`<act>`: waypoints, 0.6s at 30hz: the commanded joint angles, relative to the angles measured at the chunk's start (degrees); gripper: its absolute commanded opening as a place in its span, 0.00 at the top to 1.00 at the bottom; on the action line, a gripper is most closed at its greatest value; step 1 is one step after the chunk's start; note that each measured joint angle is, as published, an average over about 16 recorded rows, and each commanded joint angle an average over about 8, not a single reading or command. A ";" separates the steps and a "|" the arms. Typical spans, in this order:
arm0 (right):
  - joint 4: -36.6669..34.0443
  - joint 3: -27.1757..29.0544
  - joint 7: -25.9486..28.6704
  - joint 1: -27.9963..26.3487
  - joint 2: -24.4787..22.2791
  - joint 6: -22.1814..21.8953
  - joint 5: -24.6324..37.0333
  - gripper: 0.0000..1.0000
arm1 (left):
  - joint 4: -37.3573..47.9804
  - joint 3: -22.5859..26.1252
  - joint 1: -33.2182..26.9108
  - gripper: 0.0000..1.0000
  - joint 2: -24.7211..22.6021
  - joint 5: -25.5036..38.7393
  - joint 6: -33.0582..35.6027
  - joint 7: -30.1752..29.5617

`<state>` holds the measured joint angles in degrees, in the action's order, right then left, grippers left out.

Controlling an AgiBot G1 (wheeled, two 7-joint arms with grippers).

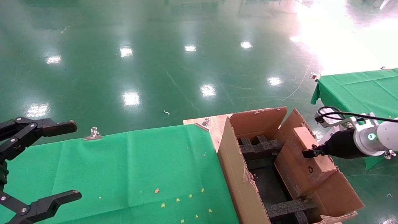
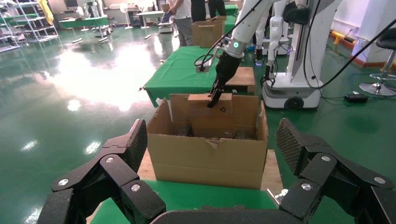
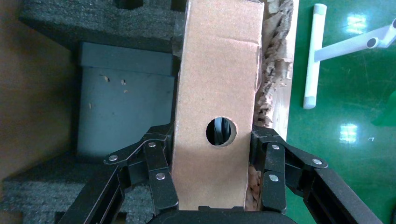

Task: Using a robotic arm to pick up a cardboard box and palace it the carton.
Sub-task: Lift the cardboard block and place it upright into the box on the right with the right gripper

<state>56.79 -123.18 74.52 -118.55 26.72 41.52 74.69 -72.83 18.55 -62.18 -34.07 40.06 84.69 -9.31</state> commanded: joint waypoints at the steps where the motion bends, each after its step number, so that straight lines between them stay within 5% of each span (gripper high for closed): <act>1: 0.39 -0.27 0.81 0.74 0.31 -1.09 0.36 1.00 | 0.00 0.00 0.00 0.00 0.00 0.00 0.00 0.00; 18: -2.41 -0.75 0.66 7.33 2.94 -4.44 -1.86 1.00 | 0.00 0.03 -0.01 0.00 0.01 -0.02 -0.01 0.01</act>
<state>54.22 -123.86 75.13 -111.23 29.74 37.07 72.78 -72.83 18.57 -62.19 -34.06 40.04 84.68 -9.29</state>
